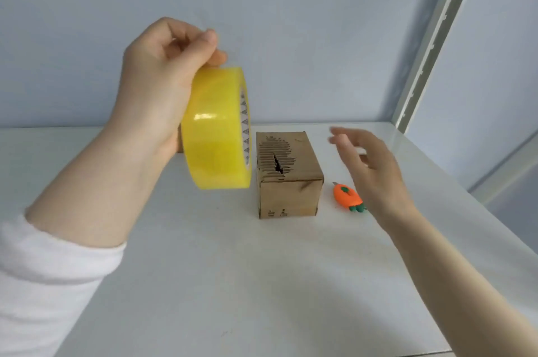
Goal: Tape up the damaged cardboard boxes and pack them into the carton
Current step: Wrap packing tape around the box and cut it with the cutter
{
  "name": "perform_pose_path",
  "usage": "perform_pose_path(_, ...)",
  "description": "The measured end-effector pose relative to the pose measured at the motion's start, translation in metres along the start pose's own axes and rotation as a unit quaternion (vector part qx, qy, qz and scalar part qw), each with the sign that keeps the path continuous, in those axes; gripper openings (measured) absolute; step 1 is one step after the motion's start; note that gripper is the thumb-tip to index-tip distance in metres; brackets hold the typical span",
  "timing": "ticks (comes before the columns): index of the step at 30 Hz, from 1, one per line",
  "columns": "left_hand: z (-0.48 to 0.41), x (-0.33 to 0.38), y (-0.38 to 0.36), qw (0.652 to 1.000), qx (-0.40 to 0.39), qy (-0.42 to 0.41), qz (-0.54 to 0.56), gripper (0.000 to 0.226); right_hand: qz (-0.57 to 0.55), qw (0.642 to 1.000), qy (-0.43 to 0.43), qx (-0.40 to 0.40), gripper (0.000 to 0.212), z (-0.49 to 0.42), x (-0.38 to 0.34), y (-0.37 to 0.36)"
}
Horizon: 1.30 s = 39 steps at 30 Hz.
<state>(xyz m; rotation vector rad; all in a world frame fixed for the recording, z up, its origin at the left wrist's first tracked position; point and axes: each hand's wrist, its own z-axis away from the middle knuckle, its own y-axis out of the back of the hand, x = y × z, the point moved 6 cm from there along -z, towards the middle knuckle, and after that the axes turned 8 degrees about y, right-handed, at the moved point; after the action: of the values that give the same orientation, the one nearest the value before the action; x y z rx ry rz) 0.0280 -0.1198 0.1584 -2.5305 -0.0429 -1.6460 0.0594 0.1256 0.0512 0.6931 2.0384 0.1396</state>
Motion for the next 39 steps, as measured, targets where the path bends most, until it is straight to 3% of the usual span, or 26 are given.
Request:
perform_pose_path(2, -0.006, 0.001, -0.016, 1.0, 0.011, 0.013, 0.011, 0.019, -0.087, 0.99, 0.071, -0.086, 0.033, 0.007, -0.048, -0.02)
perform_pose_path(4, -0.014, -0.001, -0.032, 0.999, 0.027, 0.029, 0.028, 0.023, -0.084, 0.981, 0.104, -0.141, 0.036, 0.01, -0.071, -0.043)
perform_pose_path(8, -0.041, -0.015, -0.052, 0.997, 0.02, 0.074, 0.014, 0.024, -0.113, 0.984, 0.07, -0.119, 0.038, -0.008, -0.076, -0.055)
perform_pose_path(12, -0.068, -0.054, -0.064, 0.974, -0.061, 0.219, -0.022, 0.015, -0.157, 0.979, 0.048, -0.119, 0.04, -0.026, -0.067, -0.053)
perform_pose_path(15, -0.074, -0.078, -0.069, 0.953, -0.104, 0.28, -0.047, 0.019, -0.175, 0.977, 0.003, -0.122, 0.046, -0.031, -0.053, -0.057)
perform_pose_path(20, -0.078, -0.102, -0.074, 0.94, -0.116, 0.313, -0.077, 0.018, -0.212, 0.969, -0.048, -0.12, 0.041, -0.033, -0.031, -0.058)
perform_pose_path(24, -0.084, -0.11, -0.08, 0.939, -0.13, 0.311, -0.068, 0.015, -0.198, 0.957, -0.028, -0.21, 0.056, -0.02, -0.022, -0.064)
perform_pose_path(27, -0.089, -0.115, -0.083, 0.935, -0.145, 0.317, -0.059, 0.008, -0.155, 0.975, -0.03, -0.157, 0.045, -0.021, -0.019, -0.065)
perform_pose_path(30, -0.102, -0.127, -0.079, 0.94, -0.14, 0.301, -0.074, 0.029, -0.146, 0.985, 0.011, -0.087, 0.03, -0.027, -0.031, -0.064)
perform_pose_path(32, -0.102, -0.136, -0.076, 0.943, -0.153, 0.282, -0.089, 0.031, -0.171, 0.984, 0.03, -0.05, 0.023, -0.029, -0.04, -0.064)
perform_pose_path(36, -0.096, -0.157, -0.077, 0.931, -0.209, 0.277, -0.108, 0.022, -0.216, 0.976, 0.003, -0.013, 0.031, -0.032, -0.039, -0.068)
perform_pose_path(39, -0.095, -0.168, -0.073, 0.909, -0.233, 0.329, -0.107, 0.021, -0.227, 0.973, -0.017, -0.021, 0.046, -0.035, -0.036, -0.07)
